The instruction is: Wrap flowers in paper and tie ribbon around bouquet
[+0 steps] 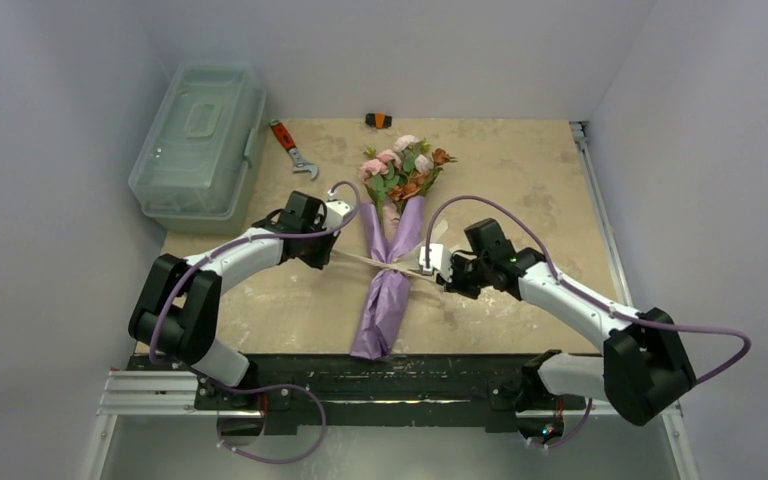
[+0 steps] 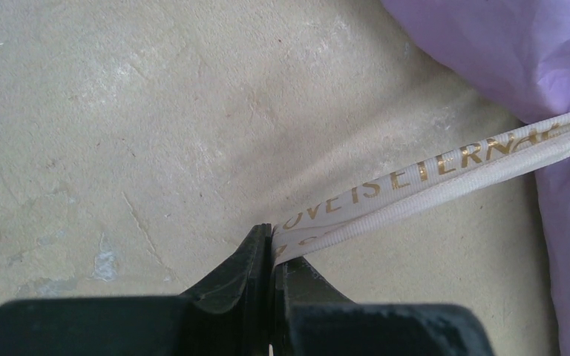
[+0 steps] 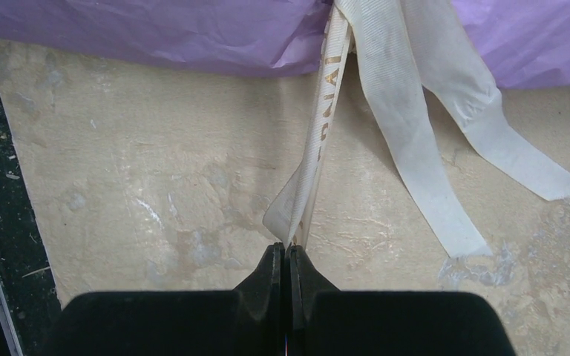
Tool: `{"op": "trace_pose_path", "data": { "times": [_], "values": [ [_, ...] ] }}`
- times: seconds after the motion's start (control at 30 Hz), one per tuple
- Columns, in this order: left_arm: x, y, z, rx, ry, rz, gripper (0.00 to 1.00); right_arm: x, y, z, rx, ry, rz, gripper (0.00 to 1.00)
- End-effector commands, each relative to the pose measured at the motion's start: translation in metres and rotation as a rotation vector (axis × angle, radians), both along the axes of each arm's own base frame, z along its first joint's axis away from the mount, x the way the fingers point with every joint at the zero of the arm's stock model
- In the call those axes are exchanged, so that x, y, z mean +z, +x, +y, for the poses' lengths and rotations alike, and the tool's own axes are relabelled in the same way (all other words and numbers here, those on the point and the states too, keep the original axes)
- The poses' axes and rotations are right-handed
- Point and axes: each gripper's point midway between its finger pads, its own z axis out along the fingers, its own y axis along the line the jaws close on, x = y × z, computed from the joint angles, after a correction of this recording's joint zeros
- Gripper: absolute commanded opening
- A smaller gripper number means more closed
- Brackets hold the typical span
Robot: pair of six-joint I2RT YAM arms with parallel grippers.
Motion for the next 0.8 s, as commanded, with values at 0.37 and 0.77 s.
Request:
{"op": "trace_pose_path", "data": {
  "times": [0.37, 0.77],
  "values": [
    [0.001, 0.006, 0.011, 0.04, -0.011, -0.007, 0.0, -0.001, -0.03, -0.024, -0.057, 0.015, -0.021, 0.0],
    [0.069, 0.01, 0.002, 0.042, -0.106, -0.133, 0.66, 0.06, 0.006, 0.003, -0.13, 0.189, -0.152, 0.57]
  ]
}}
